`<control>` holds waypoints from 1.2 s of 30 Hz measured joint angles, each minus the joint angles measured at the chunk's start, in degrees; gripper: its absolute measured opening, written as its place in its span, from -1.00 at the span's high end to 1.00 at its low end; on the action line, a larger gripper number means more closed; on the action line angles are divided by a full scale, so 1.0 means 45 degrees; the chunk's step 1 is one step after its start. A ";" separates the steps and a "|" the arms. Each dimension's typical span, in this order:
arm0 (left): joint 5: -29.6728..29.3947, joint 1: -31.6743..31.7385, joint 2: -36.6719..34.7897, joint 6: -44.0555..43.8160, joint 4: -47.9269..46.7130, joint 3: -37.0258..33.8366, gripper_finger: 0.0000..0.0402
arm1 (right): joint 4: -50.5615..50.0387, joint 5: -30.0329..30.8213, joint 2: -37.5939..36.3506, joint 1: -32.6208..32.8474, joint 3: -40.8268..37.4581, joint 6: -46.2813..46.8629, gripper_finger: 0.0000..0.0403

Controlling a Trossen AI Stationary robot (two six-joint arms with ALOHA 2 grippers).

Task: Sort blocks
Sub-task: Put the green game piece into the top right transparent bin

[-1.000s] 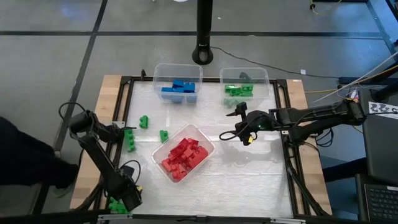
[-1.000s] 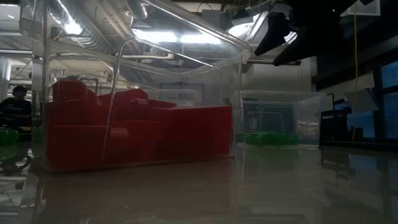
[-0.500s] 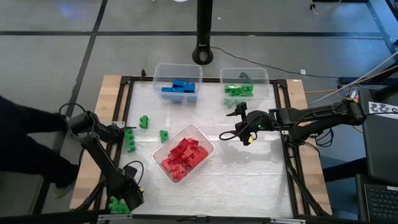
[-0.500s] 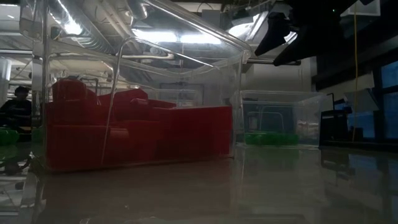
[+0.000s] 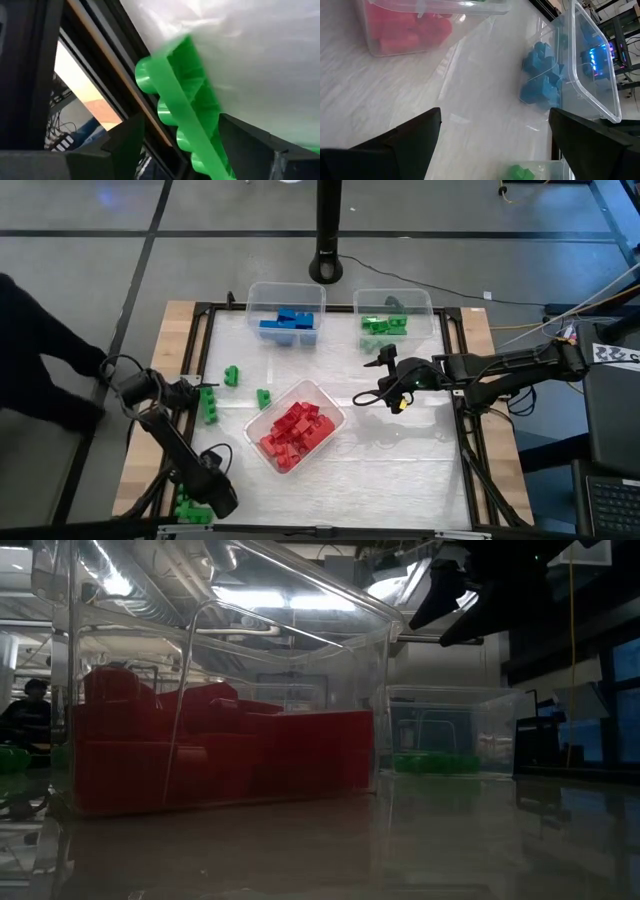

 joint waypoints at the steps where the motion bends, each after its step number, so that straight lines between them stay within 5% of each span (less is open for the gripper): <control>1: -0.0045 -0.0034 0.0005 -0.0066 0.0071 0.0000 -0.20 | -0.0004 0.0000 0.0000 0.0000 0.0000 -0.0009 -0.85; 16: -0.2104 -0.0615 0.0019 -0.0678 0.0065 0.0015 -0.16 | -0.0009 -0.0014 0.0000 0.0000 0.0000 -0.0237 -0.85; 28: -0.1867 -0.0751 0.0306 -0.0122 -0.0588 0.0035 0.18 | -0.0014 -0.0244 0.0000 0.0000 0.0000 -0.0231 -0.85; 36: -0.3672 -0.0819 0.0321 0.0153 -0.1772 0.0008 0.43 | -0.0009 -0.0340 0.0000 0.0000 0.0000 -0.0231 -0.85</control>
